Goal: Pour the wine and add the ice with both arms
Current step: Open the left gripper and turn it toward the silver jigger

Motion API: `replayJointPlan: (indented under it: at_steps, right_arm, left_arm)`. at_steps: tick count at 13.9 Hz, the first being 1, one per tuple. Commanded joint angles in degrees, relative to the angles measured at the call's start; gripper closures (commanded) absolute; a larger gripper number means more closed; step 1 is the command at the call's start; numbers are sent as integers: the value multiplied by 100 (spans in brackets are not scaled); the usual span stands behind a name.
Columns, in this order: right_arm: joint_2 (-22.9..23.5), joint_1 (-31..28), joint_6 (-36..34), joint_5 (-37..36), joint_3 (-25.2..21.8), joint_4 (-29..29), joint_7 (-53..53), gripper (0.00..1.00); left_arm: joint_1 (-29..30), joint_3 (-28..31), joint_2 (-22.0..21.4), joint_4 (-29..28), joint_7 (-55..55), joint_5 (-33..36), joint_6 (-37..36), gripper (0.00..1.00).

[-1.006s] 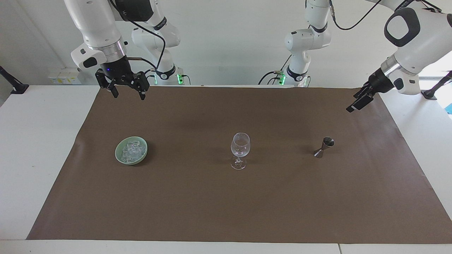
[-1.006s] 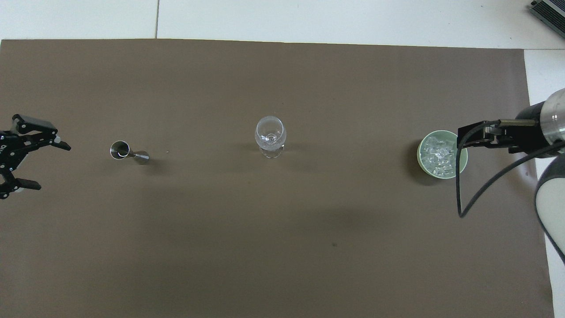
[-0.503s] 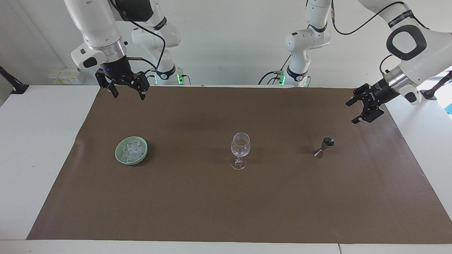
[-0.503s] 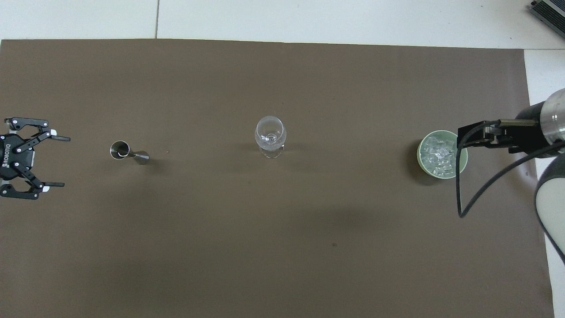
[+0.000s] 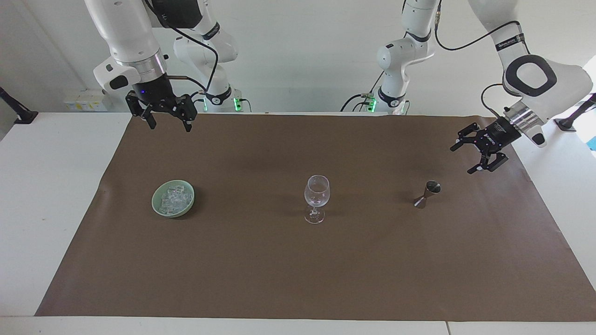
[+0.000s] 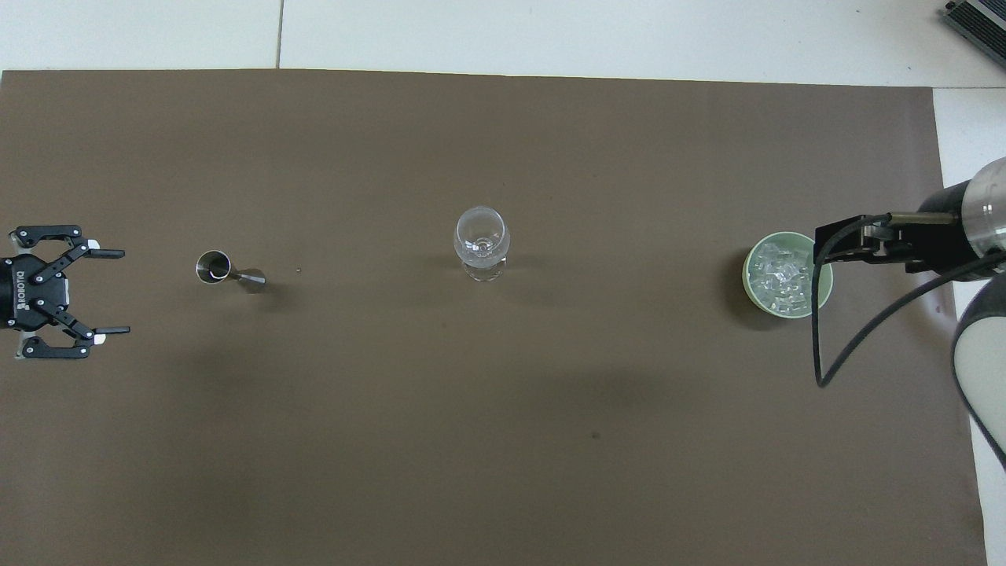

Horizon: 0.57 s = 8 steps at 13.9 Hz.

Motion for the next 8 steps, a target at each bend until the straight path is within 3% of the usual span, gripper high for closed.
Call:
replayJointPlan:
  at_steps: [1, 4, 8]
  right_arm:
    - [-21, -23, -46, 17, 16, 20, -58, 0]
    - [-13, -23, -46, 17, 16, 20, -58, 0]
    - [-21, -23, -46, 17, 16, 20, -58, 0]
  left_arm:
    - [115, -51, -285, -651, -87, -614, 462, 0]
    - [195, -51, -364, -1205, -78, -1466, 1033, 0]
    - [177, -51, -285, -1469, 44, -2196, 1184, 0]
